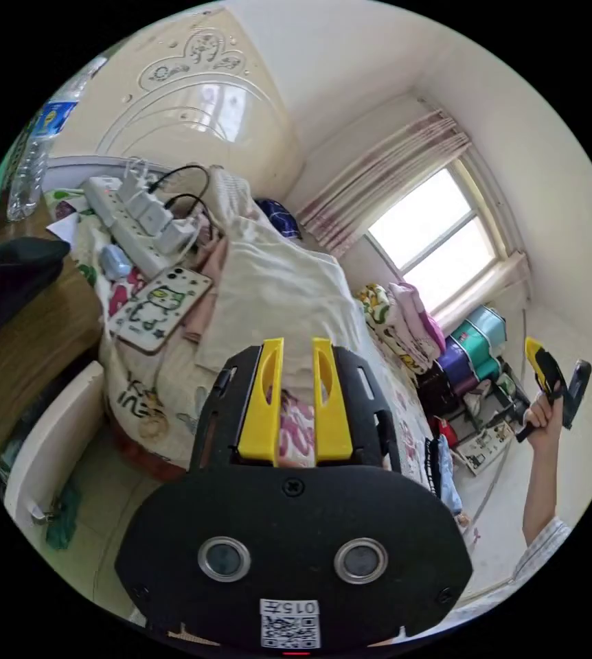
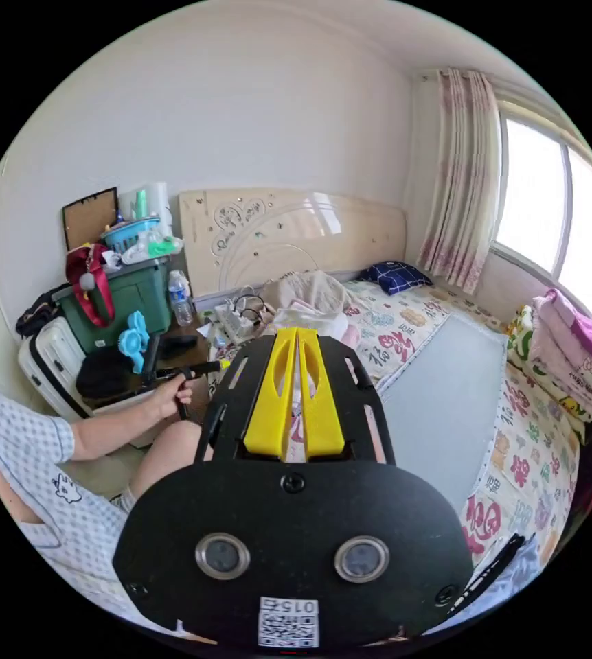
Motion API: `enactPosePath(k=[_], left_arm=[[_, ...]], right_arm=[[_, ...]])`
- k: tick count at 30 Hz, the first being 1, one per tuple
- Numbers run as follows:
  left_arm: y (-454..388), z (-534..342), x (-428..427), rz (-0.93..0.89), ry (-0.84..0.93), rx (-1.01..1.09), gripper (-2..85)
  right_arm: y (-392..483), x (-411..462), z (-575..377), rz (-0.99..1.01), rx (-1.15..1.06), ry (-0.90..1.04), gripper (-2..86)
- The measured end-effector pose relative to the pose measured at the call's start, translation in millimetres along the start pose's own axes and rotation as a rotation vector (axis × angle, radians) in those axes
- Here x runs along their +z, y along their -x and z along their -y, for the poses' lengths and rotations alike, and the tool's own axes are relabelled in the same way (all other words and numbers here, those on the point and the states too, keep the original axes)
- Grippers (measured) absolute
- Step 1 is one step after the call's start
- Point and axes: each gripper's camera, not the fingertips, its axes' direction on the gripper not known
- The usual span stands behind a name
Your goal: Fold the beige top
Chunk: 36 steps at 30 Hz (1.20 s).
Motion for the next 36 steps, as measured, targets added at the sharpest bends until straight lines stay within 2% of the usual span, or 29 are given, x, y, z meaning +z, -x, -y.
enactPosePath(k=[5,12,19,22,24,28,33,36], left_arm=[[51.2,21.2,27.6,0.076,0.06,-0.086,11.7],[68.6,31.2,66.3,0.04,0.144,-0.167,14.1],[50.7,26.3,30.6,-0.015,0.088,-0.122,2.7],[31.5,22.3,-1.0,-0.013,0.032,-0.065,1.0],[7.4,18.8,-28.1,-0.029,-0.028,-0.014,0.4],[-53.2,14.2,-51.0,-0.097,-0.047,0.113,0.1],[-172.5,-55.7,-33.5,-0.21,0.019,0.334,0.0],[-208.0,-115.9,-6.0,-0.261,0.091,0.392,0.0]], right_arm=[[-61.1,43.0,-109.8,0.086,0.06,0.037,-0.5],[-173.7,42.3,-271.8,0.136,0.193,0.079,-0.5],[-237.7,10.3,-417.5,0.1,0.174,0.108,-0.5],[-265.4,-9.8,-481.0,0.137,0.187,0.094,-0.5],[-299.5,-25.5,-530.8,0.27,0.239,0.058,-0.6],[-341.5,-45.2,-598.3,0.377,0.256,0.019,-0.5],[-387.7,-96.8,-677.2,0.419,0.201,-0.02,-0.4],[-410.7,-134.9,-718.4,0.411,0.145,-0.036,-0.1]])
